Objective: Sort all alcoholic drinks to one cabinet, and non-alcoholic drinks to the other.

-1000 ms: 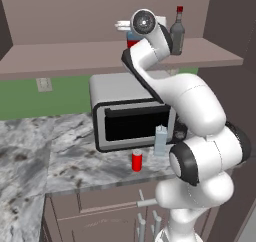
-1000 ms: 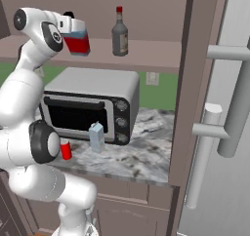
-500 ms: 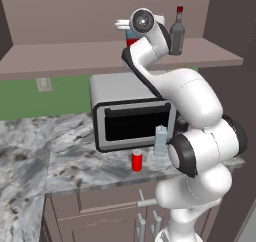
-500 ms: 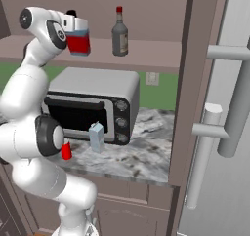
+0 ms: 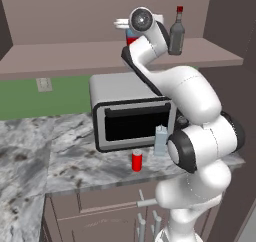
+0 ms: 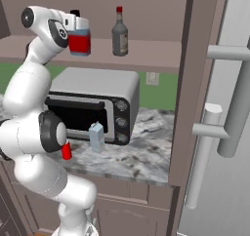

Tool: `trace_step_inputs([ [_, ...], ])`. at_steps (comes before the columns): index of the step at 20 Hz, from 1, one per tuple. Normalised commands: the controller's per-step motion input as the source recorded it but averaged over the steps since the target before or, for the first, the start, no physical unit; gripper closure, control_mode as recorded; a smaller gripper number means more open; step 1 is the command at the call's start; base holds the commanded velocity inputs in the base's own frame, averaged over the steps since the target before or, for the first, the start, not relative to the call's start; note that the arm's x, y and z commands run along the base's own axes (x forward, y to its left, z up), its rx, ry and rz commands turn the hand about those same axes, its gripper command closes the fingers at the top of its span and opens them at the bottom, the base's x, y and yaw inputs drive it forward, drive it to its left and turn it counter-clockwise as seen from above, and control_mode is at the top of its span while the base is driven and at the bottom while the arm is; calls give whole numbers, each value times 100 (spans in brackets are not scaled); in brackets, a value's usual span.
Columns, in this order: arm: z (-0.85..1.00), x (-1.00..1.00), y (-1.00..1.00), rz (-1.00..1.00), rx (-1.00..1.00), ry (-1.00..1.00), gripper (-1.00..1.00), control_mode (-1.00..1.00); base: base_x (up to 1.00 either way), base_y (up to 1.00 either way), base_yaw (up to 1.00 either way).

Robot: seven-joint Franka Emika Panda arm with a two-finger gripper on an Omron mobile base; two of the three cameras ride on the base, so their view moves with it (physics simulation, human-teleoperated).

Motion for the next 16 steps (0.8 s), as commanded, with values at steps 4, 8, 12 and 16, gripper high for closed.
trace_step_inputs([
  [4,0,-61,0,0,0,-2,-100,-100,0,0,0],
  [8,-10,-100,0,0,1,0,-100,-100,0,0,0],
  [12,-26,-100,1,0,2,0,-100,-100,0,0,0],
  [16,-35,-100,0,-1,4,0,-100,-100,0,0,0],
])
